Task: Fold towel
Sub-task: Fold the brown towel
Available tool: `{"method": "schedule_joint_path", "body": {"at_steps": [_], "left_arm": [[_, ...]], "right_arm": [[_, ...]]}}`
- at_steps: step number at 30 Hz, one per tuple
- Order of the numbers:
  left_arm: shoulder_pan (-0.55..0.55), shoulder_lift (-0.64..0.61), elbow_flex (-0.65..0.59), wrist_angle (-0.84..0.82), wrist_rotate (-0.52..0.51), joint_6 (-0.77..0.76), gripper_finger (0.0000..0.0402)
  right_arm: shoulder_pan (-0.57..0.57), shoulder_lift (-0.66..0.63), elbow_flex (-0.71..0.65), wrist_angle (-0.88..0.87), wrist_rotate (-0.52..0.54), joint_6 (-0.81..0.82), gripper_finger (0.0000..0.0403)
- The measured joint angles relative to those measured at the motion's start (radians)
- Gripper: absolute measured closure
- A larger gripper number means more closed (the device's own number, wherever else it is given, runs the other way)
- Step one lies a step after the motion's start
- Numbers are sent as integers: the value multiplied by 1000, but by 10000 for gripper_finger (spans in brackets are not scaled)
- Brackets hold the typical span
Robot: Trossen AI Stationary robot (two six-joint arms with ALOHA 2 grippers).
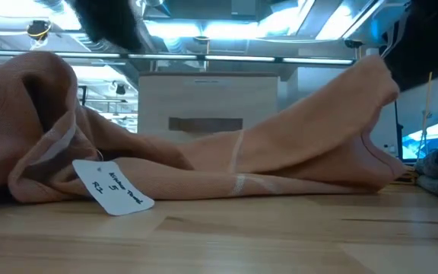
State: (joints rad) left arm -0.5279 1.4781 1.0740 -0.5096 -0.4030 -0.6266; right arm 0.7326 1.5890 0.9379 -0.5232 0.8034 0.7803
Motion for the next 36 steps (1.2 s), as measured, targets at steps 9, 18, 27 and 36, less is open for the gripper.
{"method": "schedule_joint_path", "body": {"at_steps": [9,18,27,36], "left_arm": [[117,272,-2,80,-9,242,253],[143,329,-2,80,34,272,286],[46,200,179,-167,-18,187,391],[-220,-97,379,-411,-272,205,397]], "right_arm": [[0,0,0,2,5,0,394],[0,0,0,0,6,-2,394],[12,-12,71,-111,18,1,394],[34,-97,289,-430,134,6,394]]}}
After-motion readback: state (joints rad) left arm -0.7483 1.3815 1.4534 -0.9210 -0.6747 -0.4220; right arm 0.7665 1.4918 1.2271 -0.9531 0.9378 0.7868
